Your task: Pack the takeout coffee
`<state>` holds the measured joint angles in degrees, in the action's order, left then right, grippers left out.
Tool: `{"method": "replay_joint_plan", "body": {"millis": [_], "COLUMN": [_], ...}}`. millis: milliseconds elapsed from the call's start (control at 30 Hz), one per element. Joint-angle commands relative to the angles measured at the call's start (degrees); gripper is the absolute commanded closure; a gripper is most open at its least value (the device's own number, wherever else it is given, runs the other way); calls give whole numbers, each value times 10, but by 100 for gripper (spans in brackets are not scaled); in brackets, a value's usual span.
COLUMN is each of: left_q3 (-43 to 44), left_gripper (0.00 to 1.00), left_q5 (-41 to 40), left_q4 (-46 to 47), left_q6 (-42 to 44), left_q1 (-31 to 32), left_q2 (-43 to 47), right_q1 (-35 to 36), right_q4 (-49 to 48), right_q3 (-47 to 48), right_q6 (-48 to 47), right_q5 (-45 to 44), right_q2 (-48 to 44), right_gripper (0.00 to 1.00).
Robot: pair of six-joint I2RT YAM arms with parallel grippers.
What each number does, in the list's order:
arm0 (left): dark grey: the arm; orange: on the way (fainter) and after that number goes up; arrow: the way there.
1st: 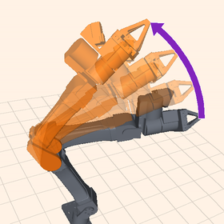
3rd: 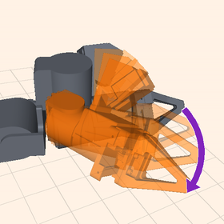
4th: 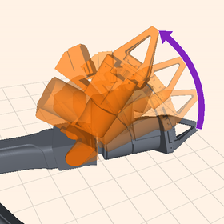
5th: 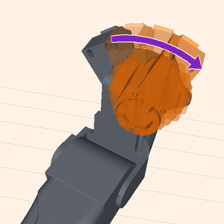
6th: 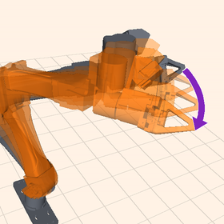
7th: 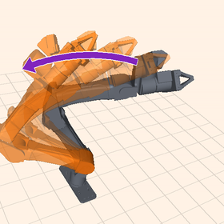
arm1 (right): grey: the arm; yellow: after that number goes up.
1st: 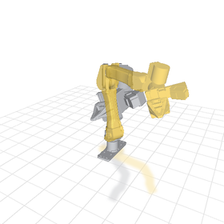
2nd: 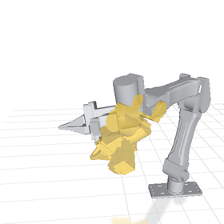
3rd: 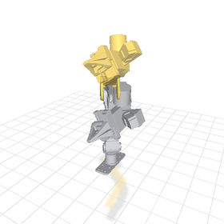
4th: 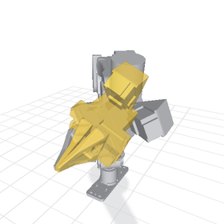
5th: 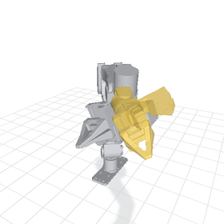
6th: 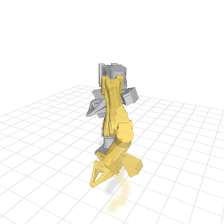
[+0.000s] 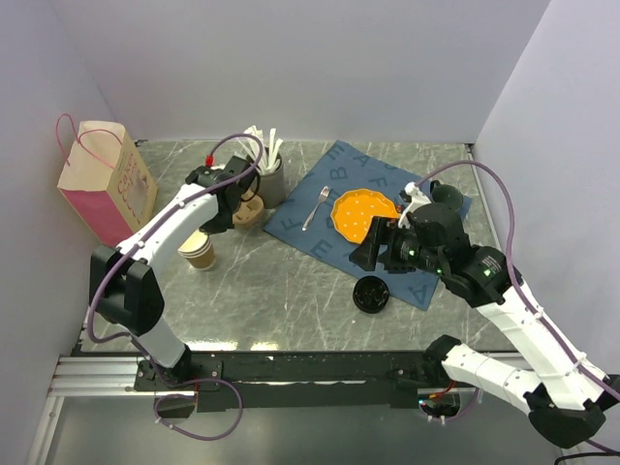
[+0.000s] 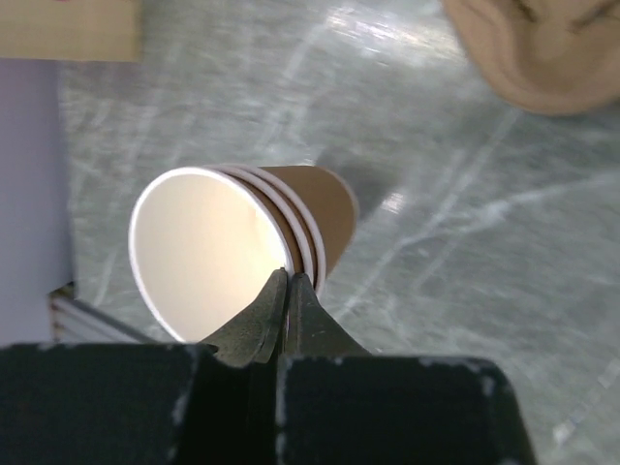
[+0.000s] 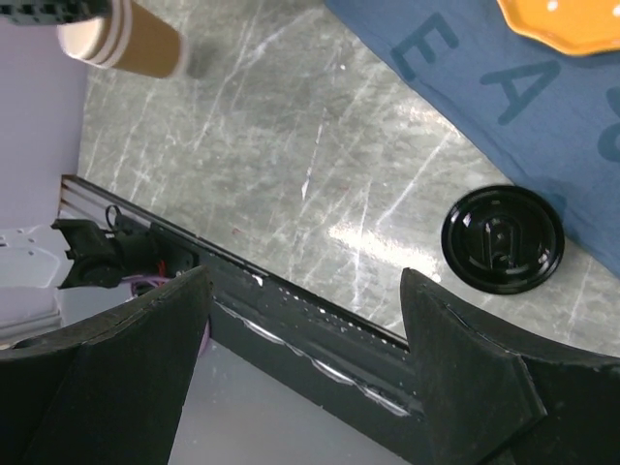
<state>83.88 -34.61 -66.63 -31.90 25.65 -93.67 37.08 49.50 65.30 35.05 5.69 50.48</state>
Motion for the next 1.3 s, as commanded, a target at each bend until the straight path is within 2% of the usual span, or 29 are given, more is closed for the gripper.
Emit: {"method": "replay_joint_plan", "body": {"millis": [0, 67, 133, 200, 233, 267, 433, 500, 533, 633, 1033, 1267], "left_q3": [22, 37, 32, 12, 6, -1, -39, -46, -45, -34, -37, -35], "left_gripper": [99, 99, 99, 99, 99, 99, 99, 99, 99, 99, 99, 99], "left_q5": [113, 120, 133, 149, 156, 159, 173, 185, 196, 207, 222, 227], "left_q4": [36, 0, -7, -2, 1, 0, -10, -9, -10, -13, -13, -10], "left_q6": [16, 1, -2, -4, -5, -6, -21, -27, -32, -40, -51, -54], "left_q1": [-12, -12, -12, -12, -13, -13, -16, -23, -25, -29, -30, -30], "left_q2": [31, 19, 20, 39, 45, 49, 64, 71, 72, 77, 99, 104], "right_q1": [-3, -3, -2, 1, 3, 7, 51, 61, 70, 89, 104, 106], "right_q4": [-103, -149, -254, -355, -386, -406, -471, -514, -566, -618, -544, -498], "right_q3": [-13, -32, -50, -68, -68, -55, 21, 34, 33, 44, 148, 201], "right_q6": [-2, 35, 82, 131, 140, 145, 162, 186, 217, 256, 282, 288], "right_q5": [19, 27, 70, 122, 137, 151, 169, 183, 193, 206, 216, 224], "right_q2": [19, 50, 99, 142, 193, 219, 384, 421, 448, 491, 584, 624], "right_gripper": [14, 16, 18, 27, 29, 32, 33, 34, 35, 37, 44, 45]}}
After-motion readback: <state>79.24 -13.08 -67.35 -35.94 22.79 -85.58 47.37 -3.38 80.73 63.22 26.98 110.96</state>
